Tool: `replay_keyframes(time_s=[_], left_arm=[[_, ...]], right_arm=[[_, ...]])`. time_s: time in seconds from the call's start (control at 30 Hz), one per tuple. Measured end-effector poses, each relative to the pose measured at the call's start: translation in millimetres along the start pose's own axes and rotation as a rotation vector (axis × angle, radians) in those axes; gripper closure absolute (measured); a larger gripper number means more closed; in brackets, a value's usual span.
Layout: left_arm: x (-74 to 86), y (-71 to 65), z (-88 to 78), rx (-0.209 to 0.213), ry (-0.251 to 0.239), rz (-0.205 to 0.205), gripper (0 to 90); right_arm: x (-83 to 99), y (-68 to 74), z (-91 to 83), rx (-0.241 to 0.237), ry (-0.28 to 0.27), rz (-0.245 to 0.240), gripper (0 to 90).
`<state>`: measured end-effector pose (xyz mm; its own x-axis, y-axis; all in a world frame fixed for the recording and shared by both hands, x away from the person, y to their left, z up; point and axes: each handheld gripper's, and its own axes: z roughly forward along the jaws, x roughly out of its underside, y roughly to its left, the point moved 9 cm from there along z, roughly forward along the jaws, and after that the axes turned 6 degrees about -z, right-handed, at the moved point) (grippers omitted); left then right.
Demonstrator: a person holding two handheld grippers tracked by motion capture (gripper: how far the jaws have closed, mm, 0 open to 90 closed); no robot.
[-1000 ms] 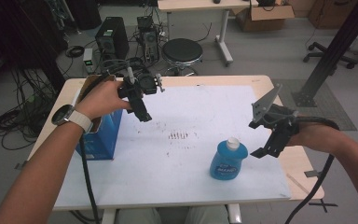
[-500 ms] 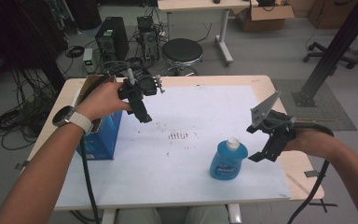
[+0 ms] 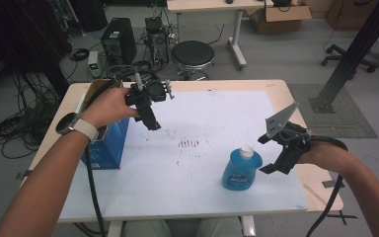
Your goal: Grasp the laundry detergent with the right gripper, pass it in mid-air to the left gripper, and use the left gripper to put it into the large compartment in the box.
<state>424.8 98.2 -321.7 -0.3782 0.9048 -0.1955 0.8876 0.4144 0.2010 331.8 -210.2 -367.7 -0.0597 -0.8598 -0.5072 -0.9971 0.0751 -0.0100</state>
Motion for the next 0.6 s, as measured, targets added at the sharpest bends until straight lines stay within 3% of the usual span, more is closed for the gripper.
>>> replay_keyframes(time_s=[0.6], left_arm=[[-0.2, -0.8, 2.2, 0.003, 0.006, 0.000, 6.7]], right_arm=[[15.9, 2.1, 17.2, -0.010, -0.095, 0.031, 6.2]])
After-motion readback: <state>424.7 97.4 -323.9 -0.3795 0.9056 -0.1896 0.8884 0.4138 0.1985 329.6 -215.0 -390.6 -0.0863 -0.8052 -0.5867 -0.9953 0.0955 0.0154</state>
